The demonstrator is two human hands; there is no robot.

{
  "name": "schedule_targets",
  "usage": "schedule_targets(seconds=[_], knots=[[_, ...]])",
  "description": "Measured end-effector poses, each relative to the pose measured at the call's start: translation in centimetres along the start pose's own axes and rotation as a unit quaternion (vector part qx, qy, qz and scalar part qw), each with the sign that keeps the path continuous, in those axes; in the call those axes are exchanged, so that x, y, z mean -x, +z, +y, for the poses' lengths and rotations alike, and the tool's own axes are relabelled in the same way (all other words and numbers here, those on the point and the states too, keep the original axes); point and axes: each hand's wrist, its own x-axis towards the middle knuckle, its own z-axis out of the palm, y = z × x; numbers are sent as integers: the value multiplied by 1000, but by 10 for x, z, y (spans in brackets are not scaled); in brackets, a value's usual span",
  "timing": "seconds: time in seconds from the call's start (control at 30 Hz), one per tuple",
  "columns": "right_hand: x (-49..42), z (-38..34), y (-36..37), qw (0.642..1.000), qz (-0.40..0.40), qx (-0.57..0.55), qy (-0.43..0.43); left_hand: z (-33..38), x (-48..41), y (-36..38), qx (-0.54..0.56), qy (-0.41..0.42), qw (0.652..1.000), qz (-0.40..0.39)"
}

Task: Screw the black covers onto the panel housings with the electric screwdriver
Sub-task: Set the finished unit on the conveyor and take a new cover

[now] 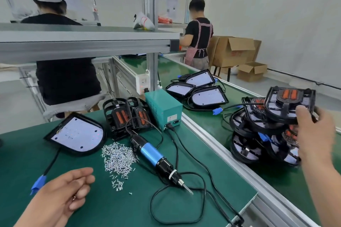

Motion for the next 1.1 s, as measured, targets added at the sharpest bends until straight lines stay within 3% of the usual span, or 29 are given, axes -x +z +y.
schedule_targets(seconds=[0.27, 0.63, 0.77, 0.9, 1.0, 1.1], knots=[[-25, 20, -4, 1000, 0, 23, 12, -3, -5, -3, 2, -5, 1000, 2], [-13, 11, -7, 997, -2, 54, -50, -1, -1, 0, 1, 2, 1000, 3], [-23, 25, -2, 986, -4, 129, -108, 1, 7, 4, 7, 6, 1000, -11], [-35, 52, 4, 980, 32, 162, -109, 4, 12, 6, 8, 3, 1000, -21], [-55, 85, 4, 984, -15, 155, -87, 5, 16, 6, 1, -1, 1000, -28], [-65, 110, 18, 970, -66, 186, -145, 5, 17, 4, -5, -1, 1000, -31]])
